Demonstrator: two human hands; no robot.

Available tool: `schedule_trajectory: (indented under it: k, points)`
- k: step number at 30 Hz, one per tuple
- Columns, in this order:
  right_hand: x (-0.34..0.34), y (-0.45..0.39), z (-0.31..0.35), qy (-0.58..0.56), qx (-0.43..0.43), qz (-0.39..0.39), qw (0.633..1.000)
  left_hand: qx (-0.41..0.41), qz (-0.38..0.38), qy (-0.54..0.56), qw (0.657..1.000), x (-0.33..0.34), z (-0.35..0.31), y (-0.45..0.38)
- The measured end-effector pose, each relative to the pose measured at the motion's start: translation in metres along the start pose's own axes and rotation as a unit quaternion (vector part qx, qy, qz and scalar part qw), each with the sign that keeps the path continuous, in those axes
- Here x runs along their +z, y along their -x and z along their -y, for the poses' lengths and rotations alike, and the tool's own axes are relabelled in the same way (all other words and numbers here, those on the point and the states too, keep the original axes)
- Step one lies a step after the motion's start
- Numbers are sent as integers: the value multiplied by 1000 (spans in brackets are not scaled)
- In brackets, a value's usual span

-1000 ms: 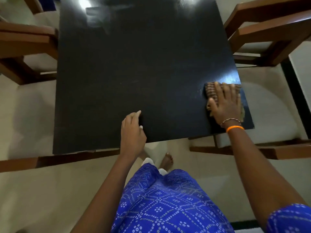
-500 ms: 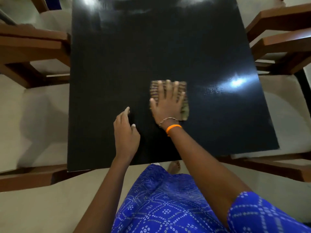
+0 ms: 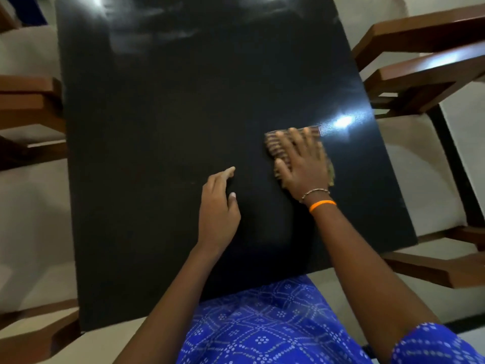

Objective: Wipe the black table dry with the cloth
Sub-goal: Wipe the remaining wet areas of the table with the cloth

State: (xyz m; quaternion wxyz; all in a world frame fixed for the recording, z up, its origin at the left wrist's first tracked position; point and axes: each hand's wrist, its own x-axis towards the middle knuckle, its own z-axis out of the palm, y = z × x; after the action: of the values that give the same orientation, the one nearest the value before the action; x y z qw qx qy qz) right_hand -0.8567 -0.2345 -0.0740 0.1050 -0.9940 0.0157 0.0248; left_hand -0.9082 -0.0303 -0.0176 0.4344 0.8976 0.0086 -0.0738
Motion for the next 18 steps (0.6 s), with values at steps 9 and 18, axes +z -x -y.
schedule_trajectory:
  k: [9, 18]
  points:
    - [-23, -61, -118, 23, 165, -27, 986, 39, 65, -35, 997, 71, -62, -38]
    - [-28, -209, -133, -8, 90, -41, 995, 5, 43, -71, 996, 126, -106, -98]
